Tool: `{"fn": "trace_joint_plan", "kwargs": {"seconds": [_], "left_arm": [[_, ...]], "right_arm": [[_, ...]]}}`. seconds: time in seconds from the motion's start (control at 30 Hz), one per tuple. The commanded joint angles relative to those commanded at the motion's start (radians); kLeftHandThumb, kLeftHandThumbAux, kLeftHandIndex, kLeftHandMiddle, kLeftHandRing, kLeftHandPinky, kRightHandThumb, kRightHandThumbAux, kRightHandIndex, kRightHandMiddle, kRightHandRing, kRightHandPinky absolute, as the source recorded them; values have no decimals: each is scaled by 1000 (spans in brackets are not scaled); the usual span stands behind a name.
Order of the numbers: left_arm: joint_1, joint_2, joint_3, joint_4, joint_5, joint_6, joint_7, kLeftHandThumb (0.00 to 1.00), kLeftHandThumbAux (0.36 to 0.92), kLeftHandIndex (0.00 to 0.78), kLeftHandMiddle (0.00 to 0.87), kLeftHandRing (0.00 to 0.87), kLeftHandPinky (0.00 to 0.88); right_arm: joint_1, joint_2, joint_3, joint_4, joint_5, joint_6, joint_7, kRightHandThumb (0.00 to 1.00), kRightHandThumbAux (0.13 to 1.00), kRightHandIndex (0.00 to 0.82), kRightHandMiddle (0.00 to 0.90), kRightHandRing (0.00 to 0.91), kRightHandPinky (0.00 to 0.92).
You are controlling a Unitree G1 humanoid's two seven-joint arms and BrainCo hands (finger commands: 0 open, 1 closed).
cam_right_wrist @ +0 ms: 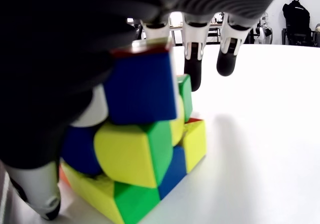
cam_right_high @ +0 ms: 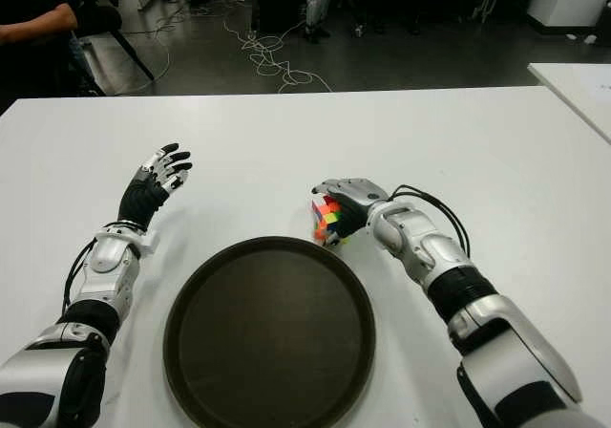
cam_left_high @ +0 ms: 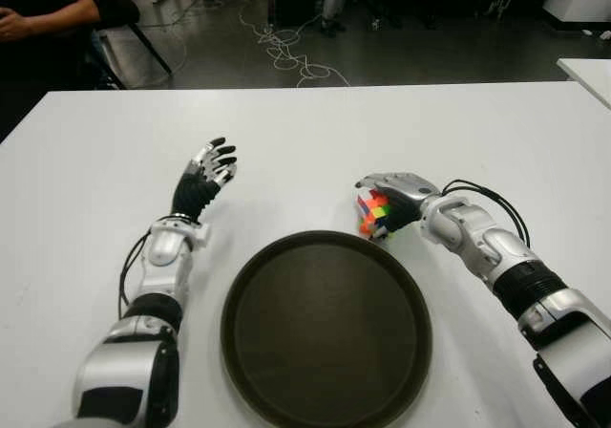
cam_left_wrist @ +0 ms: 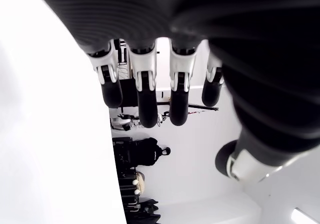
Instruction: Pick up the Rubik's Cube and put it in the plate
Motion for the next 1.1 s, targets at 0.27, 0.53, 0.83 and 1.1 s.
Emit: {"fn": "trace_joint_plan", "kwargs": {"seconds": [0.27, 0.53, 0.83, 1.1], "left_arm": [[-2, -3, 4, 1, -5, 1, -4, 54, 662, 127, 194, 165, 124], [-2, -5, 6, 0, -9, 3, -9, 56, 662, 130, 200, 170, 127], [-1, -6, 9, -4, -12, 4, -12, 52, 662, 132, 203, 170, 120], [-1, -6, 13, -2, -18, 7, -20, 54, 675, 134, 208, 177, 136]], "right_arm": [[-2, 4, 8, 10, -2, -11, -2, 0, 692, 124, 142, 155, 163], [-2, 5, 16, 8, -2, -20, 2, 0, 703, 117, 137, 151, 165], [-7, 0, 28, 19, -14, -41, -26, 69, 810, 201, 243, 292, 366], [-20, -5, 46, 47, -27, -66, -44, 666, 733, 408, 500, 521, 545]]}}
